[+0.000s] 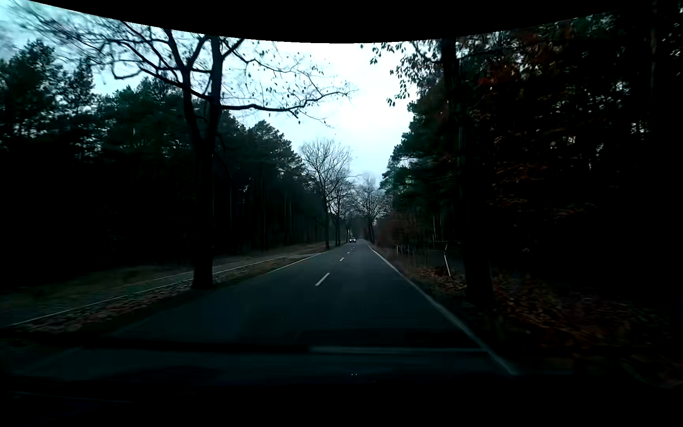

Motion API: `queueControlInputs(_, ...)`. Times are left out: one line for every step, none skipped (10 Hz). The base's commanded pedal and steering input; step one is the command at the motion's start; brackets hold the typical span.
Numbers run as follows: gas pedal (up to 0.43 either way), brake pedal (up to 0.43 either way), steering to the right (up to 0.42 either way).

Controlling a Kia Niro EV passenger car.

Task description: Follow the waypoints while adhering to traffic rules and regulations

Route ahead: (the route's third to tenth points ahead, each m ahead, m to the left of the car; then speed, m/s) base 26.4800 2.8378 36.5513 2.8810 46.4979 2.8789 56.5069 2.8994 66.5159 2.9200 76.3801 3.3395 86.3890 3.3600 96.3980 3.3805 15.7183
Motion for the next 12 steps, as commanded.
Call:
queueControlInputs(0.157, 0.000, 0.000)
queueControlInputs(0.157, 0.000, 0.001)
queueControlInputs(0.157, 0.000, 0.001)
queueControlInputs(0.157, 0.000, 0.001)
queueControlInputs(0.157, 0.000, 0.001)
queueControlInputs(0.157, 0.000, 0.001)
queueControlInputs(0.157, 0.000, 0.001)
queueControlInputs(0.157, 0.000, 0.001)
queueControlInputs(0.157, 0.000, 0.001)
queueControlInputs(0.157, 0.000, 0.001)
queueControlInputs(0.157, 0.000, 0.001)
queueControlInputs(0.157, 0.000, 0.001)
